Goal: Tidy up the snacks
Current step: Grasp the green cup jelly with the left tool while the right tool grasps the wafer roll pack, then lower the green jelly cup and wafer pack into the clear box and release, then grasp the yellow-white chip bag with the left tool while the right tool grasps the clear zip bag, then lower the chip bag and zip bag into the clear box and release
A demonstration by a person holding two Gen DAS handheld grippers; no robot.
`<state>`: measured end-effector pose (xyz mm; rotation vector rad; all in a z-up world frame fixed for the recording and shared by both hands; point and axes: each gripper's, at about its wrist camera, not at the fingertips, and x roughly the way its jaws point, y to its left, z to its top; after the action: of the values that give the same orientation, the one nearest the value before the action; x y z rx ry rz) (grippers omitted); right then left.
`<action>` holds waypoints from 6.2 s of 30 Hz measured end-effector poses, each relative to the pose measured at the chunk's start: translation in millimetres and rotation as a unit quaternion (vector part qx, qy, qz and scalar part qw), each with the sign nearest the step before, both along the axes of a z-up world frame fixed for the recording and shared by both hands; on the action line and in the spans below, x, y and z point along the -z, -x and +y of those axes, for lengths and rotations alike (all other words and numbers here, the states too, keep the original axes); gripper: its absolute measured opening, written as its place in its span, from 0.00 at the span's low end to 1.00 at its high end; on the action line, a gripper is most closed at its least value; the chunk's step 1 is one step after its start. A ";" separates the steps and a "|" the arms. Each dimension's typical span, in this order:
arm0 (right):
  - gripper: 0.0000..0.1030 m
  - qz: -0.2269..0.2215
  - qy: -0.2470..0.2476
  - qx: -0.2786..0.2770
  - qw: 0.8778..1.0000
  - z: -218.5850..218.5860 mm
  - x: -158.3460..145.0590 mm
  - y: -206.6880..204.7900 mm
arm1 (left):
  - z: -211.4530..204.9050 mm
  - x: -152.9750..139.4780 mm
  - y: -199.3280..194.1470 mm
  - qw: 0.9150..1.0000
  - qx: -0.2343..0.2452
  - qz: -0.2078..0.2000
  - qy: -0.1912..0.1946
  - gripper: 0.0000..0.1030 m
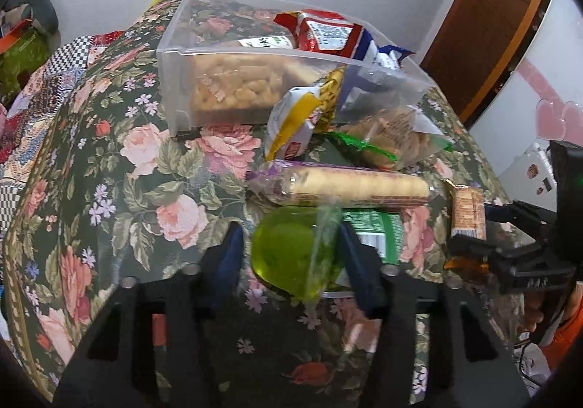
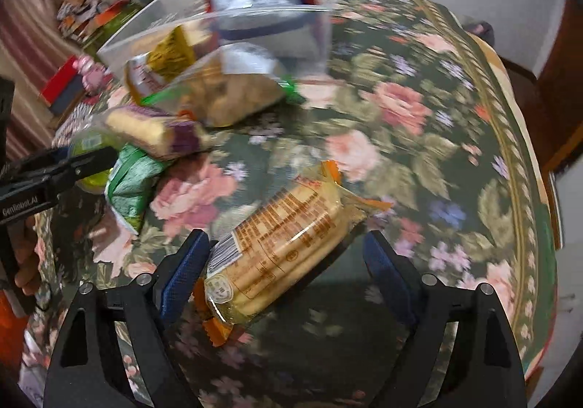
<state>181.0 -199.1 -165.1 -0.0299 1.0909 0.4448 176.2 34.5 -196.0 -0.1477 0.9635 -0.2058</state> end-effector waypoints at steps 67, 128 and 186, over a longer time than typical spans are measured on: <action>0.34 -0.149 -0.097 -0.035 0.983 92.0 -111.3 -85.3 | 27.8 -100.6 -68.0 0.989 -0.082 -0.121 -0.030 0.39; 0.83 -0.048 -0.048 -0.020 0.997 51.9 -29.1 -60.2 | -7.9 -24.8 -63.8 1.000 -0.013 -0.018 -0.021 0.65; 0.56 -0.132 -0.111 -0.030 0.985 72.9 -113.5 -78.7 | 33.4 -91.5 -54.9 0.992 -0.059 -0.111 -0.030 0.24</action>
<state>259.7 -126.2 -51.5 0.0732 0.7767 0.5960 231.1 67.9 -104.4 -0.1229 0.7363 -0.0815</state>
